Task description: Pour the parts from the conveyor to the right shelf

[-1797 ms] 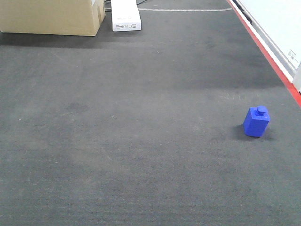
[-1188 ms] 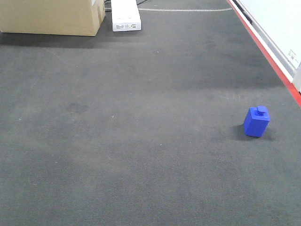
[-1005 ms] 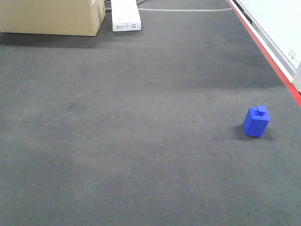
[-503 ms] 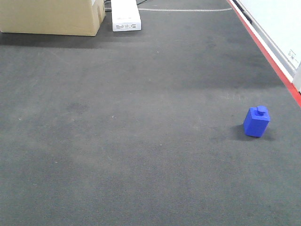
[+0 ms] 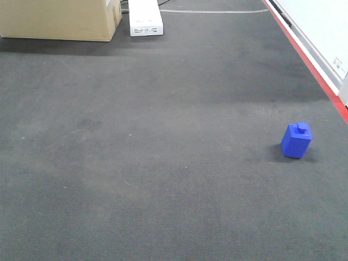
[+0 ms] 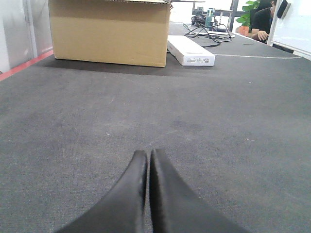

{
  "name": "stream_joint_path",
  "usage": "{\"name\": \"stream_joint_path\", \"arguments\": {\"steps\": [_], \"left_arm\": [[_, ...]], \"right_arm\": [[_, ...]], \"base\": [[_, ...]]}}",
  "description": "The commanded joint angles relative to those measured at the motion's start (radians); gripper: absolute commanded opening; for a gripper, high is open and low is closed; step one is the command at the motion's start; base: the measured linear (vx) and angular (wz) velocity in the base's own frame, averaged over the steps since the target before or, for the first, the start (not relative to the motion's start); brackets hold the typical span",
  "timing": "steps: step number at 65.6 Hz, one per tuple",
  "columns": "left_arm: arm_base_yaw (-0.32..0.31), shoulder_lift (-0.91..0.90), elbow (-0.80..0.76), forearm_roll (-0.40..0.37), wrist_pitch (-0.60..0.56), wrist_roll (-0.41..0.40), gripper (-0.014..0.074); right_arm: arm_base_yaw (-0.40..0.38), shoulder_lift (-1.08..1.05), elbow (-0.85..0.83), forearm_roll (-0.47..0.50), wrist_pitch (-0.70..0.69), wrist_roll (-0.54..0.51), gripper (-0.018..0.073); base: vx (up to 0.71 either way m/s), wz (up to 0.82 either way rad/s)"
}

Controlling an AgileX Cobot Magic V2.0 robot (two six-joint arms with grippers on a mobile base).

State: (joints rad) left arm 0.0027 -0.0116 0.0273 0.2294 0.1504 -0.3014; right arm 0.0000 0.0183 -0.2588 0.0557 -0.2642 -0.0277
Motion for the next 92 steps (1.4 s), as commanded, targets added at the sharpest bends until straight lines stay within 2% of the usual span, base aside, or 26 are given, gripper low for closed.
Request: {"name": "stream_joint_path", "arguments": {"steps": [1, 9, 16, 24, 28, 34, 40, 44, 49, 57, 65, 71, 75, 83, 92], "left_arm": [[-0.008, -0.011, -0.020, 0.000, -0.077, -0.004, -0.0006], [-0.008, -0.011, -0.020, 0.000, -0.077, -0.004, -0.0006], [-0.008, -0.011, -0.020, 0.000, -0.077, -0.004, -0.0006], [-0.008, -0.011, -0.020, 0.000, -0.077, -0.004, -0.0006], [-0.008, -0.011, -0.020, 0.000, -0.077, -0.004, -0.0006], [-0.008, -0.011, -0.020, 0.000, -0.077, -0.004, -0.0006], [-0.008, -0.011, -0.020, 0.000, -0.077, -0.004, -0.0006], [-0.008, -0.011, -0.020, 0.000, -0.077, -0.004, -0.0006], [-0.008, -0.011, -0.020, 0.000, -0.077, -0.004, -0.0006], [-0.008, -0.011, -0.020, 0.000, -0.077, -0.004, -0.0006], [-0.008, -0.011, -0.020, 0.000, -0.077, -0.004, -0.0006], [-0.008, -0.011, -0.020, 0.000, -0.077, -0.004, -0.0006], [-0.008, -0.011, -0.020, 0.000, -0.077, -0.004, -0.0006], [-0.008, -0.011, -0.020, 0.000, -0.077, -0.004, -0.0006], [-0.008, -0.011, -0.020, 0.000, -0.077, -0.004, -0.0006]], "right_arm": [[-0.004, 0.093, -0.173, -0.066, 0.142, -0.064, -0.0005], [-0.004, 0.271, -0.382, -0.069, 0.363, -0.079, -0.0005], [-0.004, 0.427, -0.500, -0.069, 0.473, -0.075, 0.0006], [-0.004, 0.609, -0.617, -0.066, 0.619, -0.070, 0.0076], [-0.004, 0.680, -0.655, -0.056, 0.679, -0.070, 0.0150], [-0.004, 0.759, -0.684, -0.056, 0.736, -0.070, 0.0340], [-0.004, 0.797, -0.684, -0.056, 0.750, -0.070, 0.0538], [-0.004, 0.813, -0.680, -0.056, 0.741, -0.070, 0.0639], [-0.004, 0.830, -0.680, -0.056, 0.723, -0.070, 0.0724], [-0.004, 0.837, -0.680, -0.014, 0.716, -0.053, 0.0724], [-0.004, 0.848, -0.688, -0.007, 0.776, 0.059, 0.0704], [-0.004, 0.901, -0.737, -0.040, 0.885, 0.135, 0.0685], [-0.004, 0.963, -0.788, -0.106, 0.963, 0.164, 0.0672], [-0.004, 1.142, -0.935, -0.188, 1.135, 0.166, 0.0648], [-0.004, 1.371, -1.114, -0.185, 1.287, 0.111, 0.0633]], "base": [[0.00, 0.00], [0.00, 0.00], [0.00, 0.00], [0.00, 0.00], [0.00, 0.00], [0.00, 0.00], [0.00, 0.00], [0.00, 0.00], [0.00, 0.00], [0.00, 0.00], [0.00, 0.00], [0.00, 0.00], [0.00, 0.00], [0.00, 0.00], [0.00, 0.00]]}}
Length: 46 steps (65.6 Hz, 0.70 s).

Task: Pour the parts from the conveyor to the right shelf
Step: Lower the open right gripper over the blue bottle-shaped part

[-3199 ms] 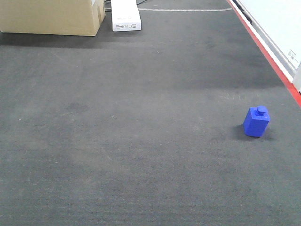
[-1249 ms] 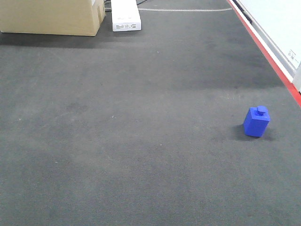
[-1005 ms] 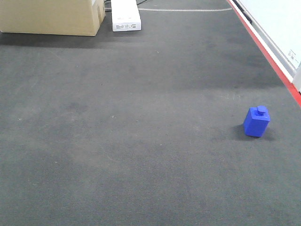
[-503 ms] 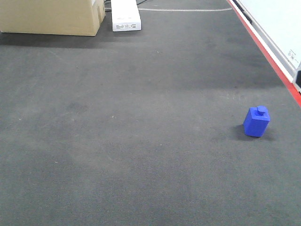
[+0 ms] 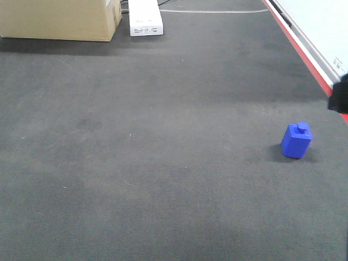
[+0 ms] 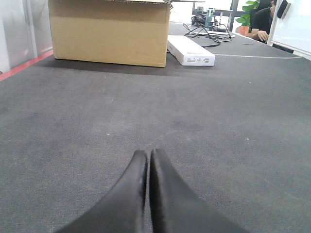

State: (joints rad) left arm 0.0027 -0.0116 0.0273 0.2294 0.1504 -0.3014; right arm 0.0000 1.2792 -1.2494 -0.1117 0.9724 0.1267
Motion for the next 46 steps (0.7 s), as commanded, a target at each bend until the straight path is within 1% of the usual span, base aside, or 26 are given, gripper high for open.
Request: {"name": "stream_joint_path", "arguments": {"steps": [1, 8, 19, 25, 31, 38, 46], "left_arm": [[-0.008, -0.011, -0.020, 0.000, -0.077, -0.004, -0.0006], [-0.008, -0.011, -0.020, 0.000, -0.077, -0.004, -0.0006], [-0.008, -0.011, -0.020, 0.000, -0.077, -0.004, -0.0006], [-0.008, -0.011, -0.020, 0.000, -0.077, -0.004, -0.0006], [-0.008, -0.011, -0.020, 0.000, -0.077, -0.004, -0.0006], [-0.008, -0.011, -0.020, 0.000, -0.077, -0.004, -0.0006], [-0.008, -0.011, -0.020, 0.000, -0.077, -0.004, -0.0006]], "right_arm": [[-0.004, 0.134, -0.143, -0.015, 0.065, -0.052, 0.0633], [-0.004, 0.309, -0.297, 0.001, 0.170, -0.104, 0.0630], [-0.004, 0.550, -0.549, 0.005, 0.318, -0.137, 0.0622], [-0.004, 0.645, -0.652, 0.043, 0.316, -0.138, 0.0617], [-0.004, 0.710, -0.711, 0.082, 0.316, -0.138, 0.0613], [-0.006, 0.752, -0.721, 0.077, 0.316, -0.144, 0.0610], [-0.049, 0.766, -0.716, 0.101, 0.316, -0.152, 0.0608]], "base": [[0.00, 0.00], [0.00, 0.00], [0.00, 0.00], [0.00, 0.00], [0.00, 0.00], [0.00, 0.00], [0.00, 0.00]]}}
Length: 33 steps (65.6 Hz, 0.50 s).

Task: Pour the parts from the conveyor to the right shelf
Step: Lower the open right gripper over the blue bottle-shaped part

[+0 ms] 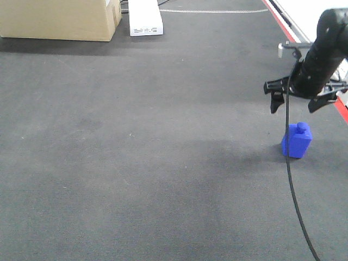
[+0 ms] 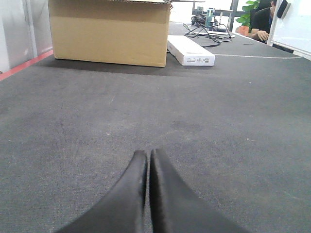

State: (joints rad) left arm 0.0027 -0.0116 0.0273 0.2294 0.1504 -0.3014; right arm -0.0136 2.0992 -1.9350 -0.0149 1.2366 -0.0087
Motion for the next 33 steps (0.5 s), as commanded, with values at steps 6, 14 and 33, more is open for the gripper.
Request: {"name": "stream_joint_path", "arguments": {"steps": [6, 14, 33], "left_arm": [[-0.008, -0.011, -0.020, 0.000, -0.077, -0.004, -0.0006], [-0.008, -0.011, -0.020, 0.000, -0.077, -0.004, -0.0006], [-0.008, -0.011, -0.020, 0.000, -0.077, -0.004, -0.0006]], "right_arm": [[-0.084, -0.057, -0.031, 0.038, 0.052, -0.034, 0.0601], [-0.136, -0.059, -0.031, 0.108, 0.052, -0.085, 0.0589], [-0.137, -0.057, -0.028, 0.143, 0.035, -0.138, 0.0584]], "base": [[0.00, 0.00], [0.00, 0.00], [0.00, 0.00]]}}
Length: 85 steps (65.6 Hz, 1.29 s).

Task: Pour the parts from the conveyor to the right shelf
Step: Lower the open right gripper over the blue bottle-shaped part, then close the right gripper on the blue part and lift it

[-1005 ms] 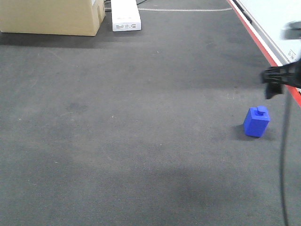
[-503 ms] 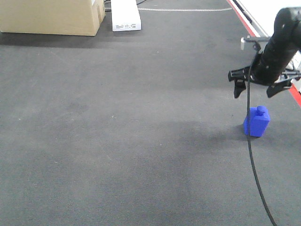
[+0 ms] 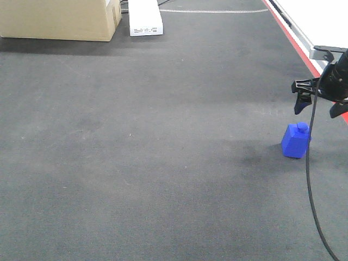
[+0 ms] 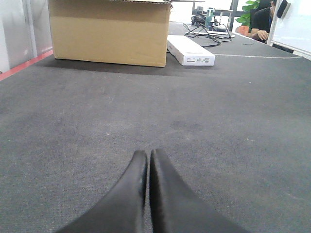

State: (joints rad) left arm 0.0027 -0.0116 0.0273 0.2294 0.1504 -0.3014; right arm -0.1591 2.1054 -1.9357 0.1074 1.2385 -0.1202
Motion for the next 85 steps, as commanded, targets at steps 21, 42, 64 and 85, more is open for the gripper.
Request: {"name": "stream_joint_path", "arguments": {"steps": [21, 42, 64, 85], "left_arm": [[-0.008, -0.011, -0.020, 0.000, -0.077, -0.004, -0.0006], [-0.008, -0.011, -0.020, 0.000, -0.077, -0.004, -0.0006], [-0.008, -0.011, -0.020, 0.000, -0.077, -0.004, -0.0006], [-0.008, -0.011, -0.020, 0.000, -0.077, -0.004, -0.0006]], "right_arm": [[0.039, -0.019, -0.027, -0.008, 0.050, -0.017, 0.0584], [0.039, 0.034, -0.027, -0.030, 0.039, -0.012, 0.0584], [0.039, 0.083, -0.027, -0.011, 0.039, -0.012, 0.0579], [0.039, 0.109, -0.027, -0.006, 0.041, -0.009, 0.0365]], "base": [[0.00, 0.00], [0.00, 0.00], [0.00, 0.00], [0.00, 0.00]]}}
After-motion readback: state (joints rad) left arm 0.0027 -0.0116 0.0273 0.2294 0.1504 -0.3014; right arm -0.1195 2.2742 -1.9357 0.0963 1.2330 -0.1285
